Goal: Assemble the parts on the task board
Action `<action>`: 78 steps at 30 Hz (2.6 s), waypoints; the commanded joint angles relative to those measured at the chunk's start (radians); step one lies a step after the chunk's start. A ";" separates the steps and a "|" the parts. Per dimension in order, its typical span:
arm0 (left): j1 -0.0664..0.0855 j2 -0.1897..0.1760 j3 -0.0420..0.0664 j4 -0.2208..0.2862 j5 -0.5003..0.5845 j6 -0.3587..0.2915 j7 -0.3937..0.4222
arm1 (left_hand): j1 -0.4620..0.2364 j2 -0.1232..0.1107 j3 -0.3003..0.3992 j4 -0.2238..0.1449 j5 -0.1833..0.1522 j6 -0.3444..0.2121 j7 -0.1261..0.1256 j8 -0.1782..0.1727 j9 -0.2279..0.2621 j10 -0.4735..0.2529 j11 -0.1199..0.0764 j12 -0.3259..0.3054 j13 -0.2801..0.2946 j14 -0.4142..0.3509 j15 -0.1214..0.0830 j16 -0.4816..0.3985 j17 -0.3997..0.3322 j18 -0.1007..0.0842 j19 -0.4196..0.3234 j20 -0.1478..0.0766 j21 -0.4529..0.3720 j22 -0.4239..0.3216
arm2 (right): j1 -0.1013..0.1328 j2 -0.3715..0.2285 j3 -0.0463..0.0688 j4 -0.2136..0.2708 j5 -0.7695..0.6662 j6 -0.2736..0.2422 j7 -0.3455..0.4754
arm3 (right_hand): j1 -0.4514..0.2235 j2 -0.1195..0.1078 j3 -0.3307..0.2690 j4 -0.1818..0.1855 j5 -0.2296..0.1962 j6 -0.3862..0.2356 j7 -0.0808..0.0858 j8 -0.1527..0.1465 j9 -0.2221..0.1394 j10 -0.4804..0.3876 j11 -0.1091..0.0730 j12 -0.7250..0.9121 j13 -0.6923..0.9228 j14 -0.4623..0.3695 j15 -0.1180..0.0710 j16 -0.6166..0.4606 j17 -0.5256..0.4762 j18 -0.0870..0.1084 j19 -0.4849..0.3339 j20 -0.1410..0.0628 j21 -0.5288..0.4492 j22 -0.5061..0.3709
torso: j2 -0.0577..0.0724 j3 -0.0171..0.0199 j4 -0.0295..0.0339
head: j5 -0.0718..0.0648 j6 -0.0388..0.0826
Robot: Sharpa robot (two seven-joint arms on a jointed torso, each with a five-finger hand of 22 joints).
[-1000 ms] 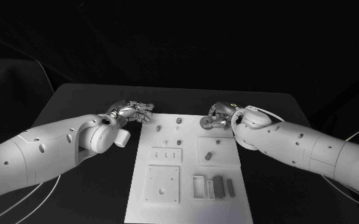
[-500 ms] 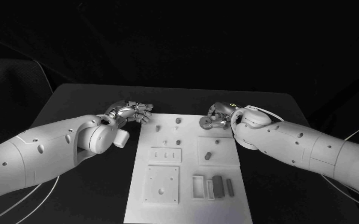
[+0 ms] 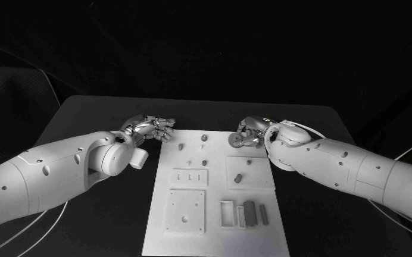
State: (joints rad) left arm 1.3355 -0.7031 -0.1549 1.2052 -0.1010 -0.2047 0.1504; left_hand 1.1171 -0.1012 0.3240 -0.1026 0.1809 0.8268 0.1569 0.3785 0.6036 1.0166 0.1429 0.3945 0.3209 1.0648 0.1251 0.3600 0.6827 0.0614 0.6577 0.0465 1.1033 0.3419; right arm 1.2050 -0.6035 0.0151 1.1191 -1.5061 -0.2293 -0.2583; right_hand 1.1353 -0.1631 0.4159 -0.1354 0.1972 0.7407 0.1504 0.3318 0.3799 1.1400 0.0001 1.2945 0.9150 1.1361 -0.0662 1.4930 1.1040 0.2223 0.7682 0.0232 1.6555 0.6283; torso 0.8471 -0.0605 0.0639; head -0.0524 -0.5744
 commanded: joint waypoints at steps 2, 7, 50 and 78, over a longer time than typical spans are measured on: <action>0.000 0.001 0.001 0.002 -0.003 0.014 0.005 | -0.003 0.004 -0.004 0.002 0.003 -0.008 0.000 -0.004 -0.001 -0.008 0.002 -0.004 -0.001 0.001 0.003 -0.006 0.001 0.019 -0.001 0.003 -0.006 -0.002 | -0.018 0.000 -0.012 -0.012 -0.031 0.051 -0.024 | 0.025 0.010 -0.005 0.002 0.006 0.050 0.017 0.020 0.018 0.000 -0.004 0.010 0.002 -0.002 -0.001 0.010 -0.001 0.006 -0.005 0.000 0.107 0.003 | 0.000 -0.0003 -0.0002 | -0.001 0.000; 0.000 0.001 0.001 0.001 -0.003 0.014 0.005 | -0.003 0.004 -0.004 0.002 0.003 -0.008 0.000 -0.004 -0.001 -0.008 0.002 -0.004 -0.001 0.001 0.003 -0.006 0.001 0.019 -0.001 0.003 -0.006 -0.002 | -0.018 -0.001 -0.012 -0.011 -0.045 0.038 -0.026 | 0.029 0.013 -0.006 0.003 0.006 0.063 0.016 0.026 0.021 0.003 -0.004 0.012 0.002 0.000 -0.001 0.012 -0.002 0.006 -0.004 0.000 0.108 0.003 | 0.000 -0.0009 0.0010 | -0.003 -0.001; 0.000 -0.002 0.000 0.007 -0.008 -0.006 0.011 | -0.001 0.007 -0.003 0.002 0.004 -0.008 0.001 -0.005 -0.002 -0.008 0.002 -0.005 -0.001 0.002 0.003 -0.007 0.001 0.019 -0.001 0.003 -0.007 -0.002 | 0.012 -0.049 -0.011 0.223 -0.180 -0.052 -0.061 | 0.009 0.007 -0.025 0.022 0.005 0.111 0.013 0.046 0.034 0.020 -0.007 0.019 0.000 0.013 -0.002 0.023 -0.005 0.004 0.006 0.002 0.115 0.008 | 0.000 -0.0011 0.0018 | 0.001 0.017; 0.000 -0.002 0.000 0.008 -0.008 -0.012 0.010 | 0.000 0.008 -0.002 0.002 0.004 -0.007 0.001 -0.005 -0.002 -0.006 0.002 -0.005 -0.001 0.002 0.003 -0.007 0.002 0.019 0.000 0.003 -0.007 -0.002 | 0.028 0.052 -0.012 0.258 -0.266 -0.070 -0.078 | 0.005 -0.001 -0.029 0.022 0.006 0.119 0.012 0.049 0.036 0.030 -0.010 0.021 -0.002 0.021 -0.004 0.026 -0.007 0.005 0.012 0.002 0.118 0.009 | 0.001 -0.0031 0.0026 | 0.014 0.023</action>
State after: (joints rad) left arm 1.3353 -0.7063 -0.1552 1.2107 -0.1060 -0.2132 0.1514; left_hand 1.1171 -0.1012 0.3240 -0.1026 0.1810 0.8269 0.1571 0.3786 0.6031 1.0166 0.1429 0.3947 0.3209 1.0648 0.1251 0.3556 0.6827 0.0606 0.6577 0.0465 1.1033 0.3413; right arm 1.2328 -0.5582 0.0034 1.3786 -1.7454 -0.2991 -0.3344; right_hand 1.1433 -0.1622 0.3903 -0.1188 0.2011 0.8123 0.1188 0.3737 0.3812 1.1651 -0.0105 1.3089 0.9145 1.1521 -0.0703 1.5138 1.0989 0.2172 0.7719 0.0269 1.6555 0.6360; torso 0.8475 -0.0630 0.0649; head -0.0377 -0.5520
